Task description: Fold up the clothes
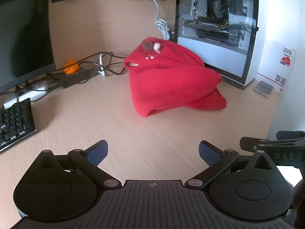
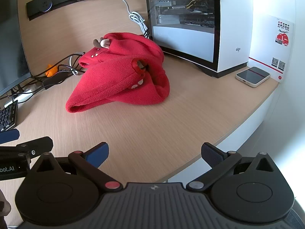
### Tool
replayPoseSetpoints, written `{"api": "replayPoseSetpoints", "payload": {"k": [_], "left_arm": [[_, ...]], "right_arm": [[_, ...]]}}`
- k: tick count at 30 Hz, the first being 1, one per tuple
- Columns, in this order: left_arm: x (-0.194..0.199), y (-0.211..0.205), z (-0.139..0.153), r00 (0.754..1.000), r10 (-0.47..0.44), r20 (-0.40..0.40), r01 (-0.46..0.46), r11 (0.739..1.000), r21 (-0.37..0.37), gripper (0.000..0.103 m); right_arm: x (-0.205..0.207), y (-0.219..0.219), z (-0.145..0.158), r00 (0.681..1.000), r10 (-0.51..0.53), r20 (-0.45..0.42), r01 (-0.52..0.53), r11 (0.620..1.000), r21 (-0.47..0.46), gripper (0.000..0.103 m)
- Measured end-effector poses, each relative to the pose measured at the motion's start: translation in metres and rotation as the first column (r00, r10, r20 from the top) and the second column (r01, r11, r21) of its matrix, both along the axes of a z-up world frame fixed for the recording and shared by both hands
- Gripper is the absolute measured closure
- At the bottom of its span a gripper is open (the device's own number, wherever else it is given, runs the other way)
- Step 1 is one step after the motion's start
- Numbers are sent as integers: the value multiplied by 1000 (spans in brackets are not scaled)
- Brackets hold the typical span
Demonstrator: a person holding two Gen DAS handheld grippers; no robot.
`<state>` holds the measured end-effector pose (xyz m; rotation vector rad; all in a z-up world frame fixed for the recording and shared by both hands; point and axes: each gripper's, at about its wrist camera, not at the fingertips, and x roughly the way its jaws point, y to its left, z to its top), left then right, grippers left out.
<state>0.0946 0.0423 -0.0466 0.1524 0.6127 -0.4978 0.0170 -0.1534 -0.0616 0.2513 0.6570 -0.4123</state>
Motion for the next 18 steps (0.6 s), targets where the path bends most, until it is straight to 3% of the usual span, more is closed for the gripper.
{"api": "replayPoseSetpoints", "payload": {"k": [18], "left_arm": [[2, 1, -4, 999, -15, -44, 14, 1000, -12, 0]], "right_arm": [[0, -2, -1, 1000, -3, -11, 3, 1000, 5, 0]]}}
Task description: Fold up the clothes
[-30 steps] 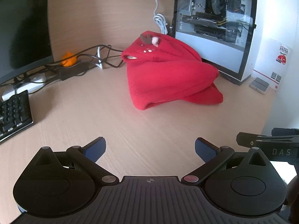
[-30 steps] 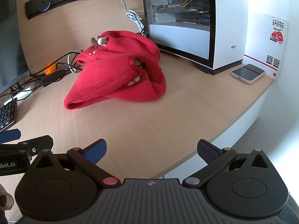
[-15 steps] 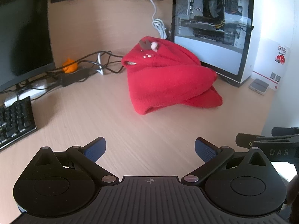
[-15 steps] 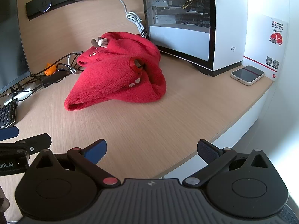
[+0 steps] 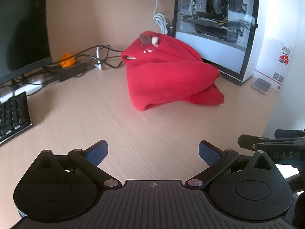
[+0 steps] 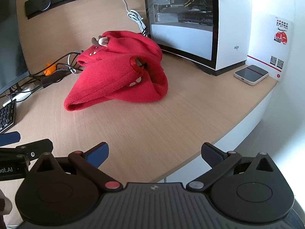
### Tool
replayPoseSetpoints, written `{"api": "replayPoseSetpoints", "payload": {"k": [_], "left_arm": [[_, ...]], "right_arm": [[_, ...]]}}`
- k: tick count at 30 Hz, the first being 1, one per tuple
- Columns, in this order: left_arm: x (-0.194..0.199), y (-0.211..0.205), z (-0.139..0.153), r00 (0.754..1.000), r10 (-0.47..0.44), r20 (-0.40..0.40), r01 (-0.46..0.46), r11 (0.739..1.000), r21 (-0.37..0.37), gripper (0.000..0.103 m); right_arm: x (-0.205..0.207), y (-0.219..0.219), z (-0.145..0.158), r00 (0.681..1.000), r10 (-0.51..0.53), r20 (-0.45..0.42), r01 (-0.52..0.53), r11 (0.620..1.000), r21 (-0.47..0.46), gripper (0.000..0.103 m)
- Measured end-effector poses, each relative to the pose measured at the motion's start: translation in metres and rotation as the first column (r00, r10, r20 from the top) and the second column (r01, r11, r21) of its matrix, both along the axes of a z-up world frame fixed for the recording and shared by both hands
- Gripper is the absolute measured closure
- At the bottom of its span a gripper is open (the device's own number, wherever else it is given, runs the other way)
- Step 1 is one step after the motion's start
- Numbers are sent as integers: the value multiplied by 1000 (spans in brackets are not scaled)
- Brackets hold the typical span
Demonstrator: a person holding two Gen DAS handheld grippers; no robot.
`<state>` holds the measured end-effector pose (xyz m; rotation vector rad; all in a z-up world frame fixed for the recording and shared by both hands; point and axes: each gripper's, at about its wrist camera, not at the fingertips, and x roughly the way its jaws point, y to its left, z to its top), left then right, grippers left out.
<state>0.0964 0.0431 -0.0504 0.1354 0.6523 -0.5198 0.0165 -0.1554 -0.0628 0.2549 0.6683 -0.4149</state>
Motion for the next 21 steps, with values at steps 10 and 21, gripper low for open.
{"api": "replayPoseSetpoints", "payload": {"k": [10, 21], "left_arm": [[-2, -2, 0, 1000, -3, 10, 3, 1000, 21, 0], [2, -1, 1, 1000, -10, 11, 10, 1000, 19, 0]], "right_arm": [[2, 6, 4, 999, 37, 16, -36, 999, -22, 0], [4, 5, 7, 999, 28, 14, -28, 999, -27, 0]]}}
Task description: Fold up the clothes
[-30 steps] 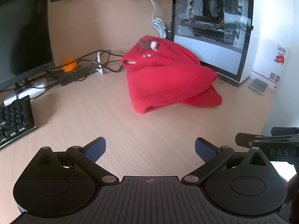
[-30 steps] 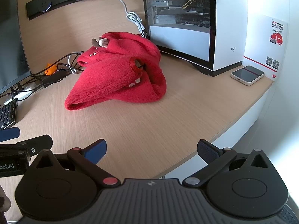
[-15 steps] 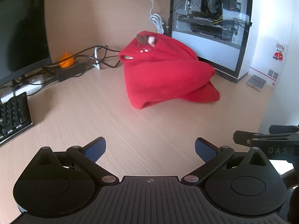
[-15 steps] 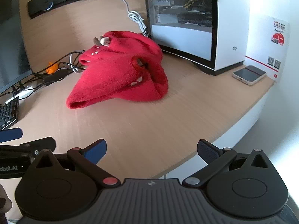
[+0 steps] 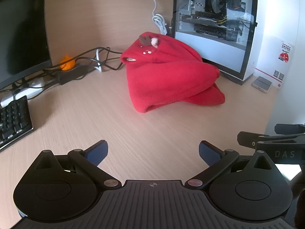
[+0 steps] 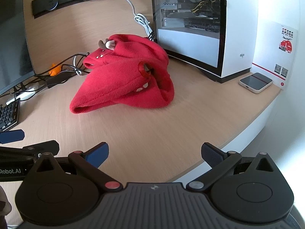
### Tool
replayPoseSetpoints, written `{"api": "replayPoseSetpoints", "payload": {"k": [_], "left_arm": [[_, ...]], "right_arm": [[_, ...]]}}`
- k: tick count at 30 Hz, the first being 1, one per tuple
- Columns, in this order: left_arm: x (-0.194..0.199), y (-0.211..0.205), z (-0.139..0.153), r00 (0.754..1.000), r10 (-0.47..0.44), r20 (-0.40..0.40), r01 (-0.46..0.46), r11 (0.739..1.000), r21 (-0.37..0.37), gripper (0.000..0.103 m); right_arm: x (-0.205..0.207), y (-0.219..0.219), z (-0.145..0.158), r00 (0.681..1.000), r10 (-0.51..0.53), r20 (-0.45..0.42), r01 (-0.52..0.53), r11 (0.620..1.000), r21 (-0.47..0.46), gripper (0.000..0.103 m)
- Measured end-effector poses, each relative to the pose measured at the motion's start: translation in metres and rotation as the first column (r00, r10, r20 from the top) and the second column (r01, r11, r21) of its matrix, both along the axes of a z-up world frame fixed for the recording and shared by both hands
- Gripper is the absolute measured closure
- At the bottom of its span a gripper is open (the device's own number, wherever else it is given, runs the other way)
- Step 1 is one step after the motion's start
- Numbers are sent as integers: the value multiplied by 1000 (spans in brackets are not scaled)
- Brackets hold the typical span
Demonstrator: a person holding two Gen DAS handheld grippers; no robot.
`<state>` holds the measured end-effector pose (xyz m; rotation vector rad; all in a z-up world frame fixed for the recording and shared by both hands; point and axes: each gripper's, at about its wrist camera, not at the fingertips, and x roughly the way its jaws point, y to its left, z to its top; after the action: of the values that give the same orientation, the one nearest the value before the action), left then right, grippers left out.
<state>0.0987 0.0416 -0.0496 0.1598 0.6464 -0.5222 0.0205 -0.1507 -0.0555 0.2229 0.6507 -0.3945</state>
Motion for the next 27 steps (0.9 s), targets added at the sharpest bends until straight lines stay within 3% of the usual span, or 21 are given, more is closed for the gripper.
{"api": "replayPoseSetpoints", "payload": {"k": [27], "left_arm": [[1, -17, 7, 1000, -19, 24, 19, 1000, 21, 0]], "right_arm": [[-6, -16, 8, 1000, -16, 12, 16, 999, -38, 0]]}}
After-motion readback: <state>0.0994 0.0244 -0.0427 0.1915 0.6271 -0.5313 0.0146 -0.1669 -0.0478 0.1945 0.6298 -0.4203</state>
